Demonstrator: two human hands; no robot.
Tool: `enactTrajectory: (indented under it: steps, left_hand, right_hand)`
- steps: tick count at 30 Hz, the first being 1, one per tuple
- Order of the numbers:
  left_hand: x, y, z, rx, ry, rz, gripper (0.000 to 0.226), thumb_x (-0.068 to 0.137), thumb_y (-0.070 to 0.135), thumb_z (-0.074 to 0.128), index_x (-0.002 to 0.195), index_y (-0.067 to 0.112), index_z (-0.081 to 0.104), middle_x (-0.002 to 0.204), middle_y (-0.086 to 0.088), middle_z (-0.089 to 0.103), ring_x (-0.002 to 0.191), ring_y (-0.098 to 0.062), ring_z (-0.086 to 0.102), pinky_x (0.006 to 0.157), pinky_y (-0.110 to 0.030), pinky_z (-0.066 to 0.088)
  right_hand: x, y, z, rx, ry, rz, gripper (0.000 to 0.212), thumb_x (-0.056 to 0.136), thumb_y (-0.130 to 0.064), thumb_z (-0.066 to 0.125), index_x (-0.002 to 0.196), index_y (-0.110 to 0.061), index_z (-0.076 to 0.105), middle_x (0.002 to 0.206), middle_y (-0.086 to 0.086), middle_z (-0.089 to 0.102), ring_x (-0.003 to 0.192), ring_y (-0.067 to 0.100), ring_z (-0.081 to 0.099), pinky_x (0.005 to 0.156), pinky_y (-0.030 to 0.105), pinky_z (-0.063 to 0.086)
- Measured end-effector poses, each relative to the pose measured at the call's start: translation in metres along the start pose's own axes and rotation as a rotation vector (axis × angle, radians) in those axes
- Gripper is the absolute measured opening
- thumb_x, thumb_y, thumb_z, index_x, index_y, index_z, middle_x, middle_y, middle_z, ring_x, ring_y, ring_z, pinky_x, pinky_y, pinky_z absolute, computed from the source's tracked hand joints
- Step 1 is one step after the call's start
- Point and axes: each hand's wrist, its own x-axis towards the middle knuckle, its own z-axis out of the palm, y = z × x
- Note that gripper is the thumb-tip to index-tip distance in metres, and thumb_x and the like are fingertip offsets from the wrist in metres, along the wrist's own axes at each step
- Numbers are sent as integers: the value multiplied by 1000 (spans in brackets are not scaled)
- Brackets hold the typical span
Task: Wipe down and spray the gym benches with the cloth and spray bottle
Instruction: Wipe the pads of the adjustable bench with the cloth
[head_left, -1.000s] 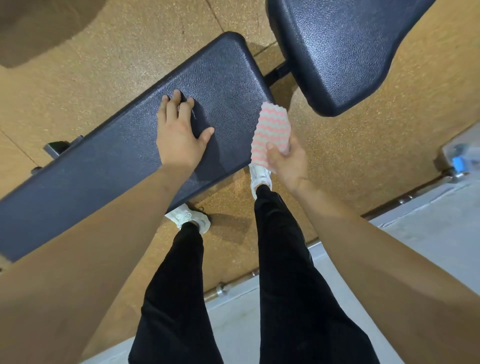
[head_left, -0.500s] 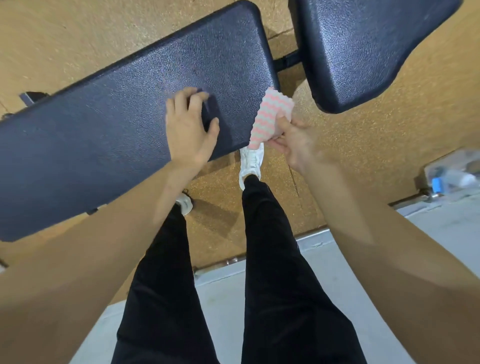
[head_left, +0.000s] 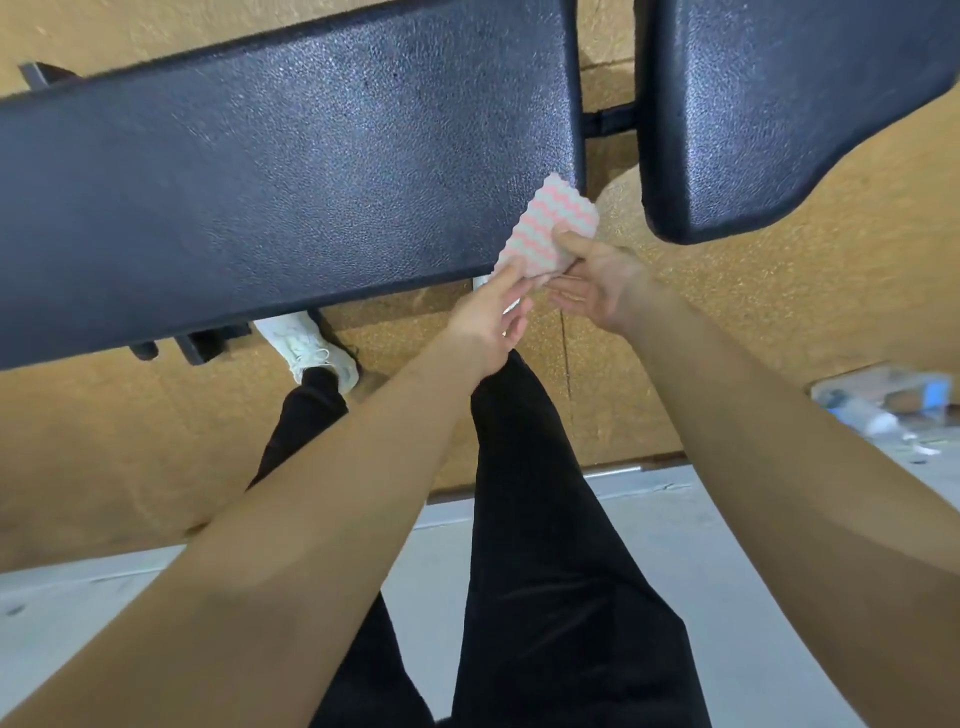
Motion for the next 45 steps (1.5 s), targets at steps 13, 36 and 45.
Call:
enactTrajectory:
  steps: [13, 36, 45]
  left_hand:
    - [7, 0, -58, -406, 191, 37, 36, 92, 29, 78, 124, 17, 69, 109, 7, 77, 94, -4, 71, 59, -12, 56]
    - [-1, 10, -72, -792, 95, 149, 9, 96, -8, 63, 103, -3, 66, 115, -16, 66, 94, -17, 68, 84, -24, 61]
    - [-14, 30, -141, -800, 378, 252, 21, 84, 9, 85, 96, 10, 68, 95, -2, 74, 81, -9, 71, 75, -19, 61]
  right_hand:
    - [-2, 24, 29, -1, 274, -198, 59, 80, -17, 86, 129, -3, 56, 110, 9, 75, 93, 20, 74, 87, 36, 62]
    - [-33, 44, 68, -799, 514, -731, 20, 90, -29, 74, 105, -16, 71, 97, -4, 70, 89, 14, 68, 88, 36, 57]
    - [-32, 44, 125, -1386, 129, -1132, 47, 91, -16, 71, 136, -9, 60, 141, 11, 52, 128, 30, 43, 112, 40, 39]
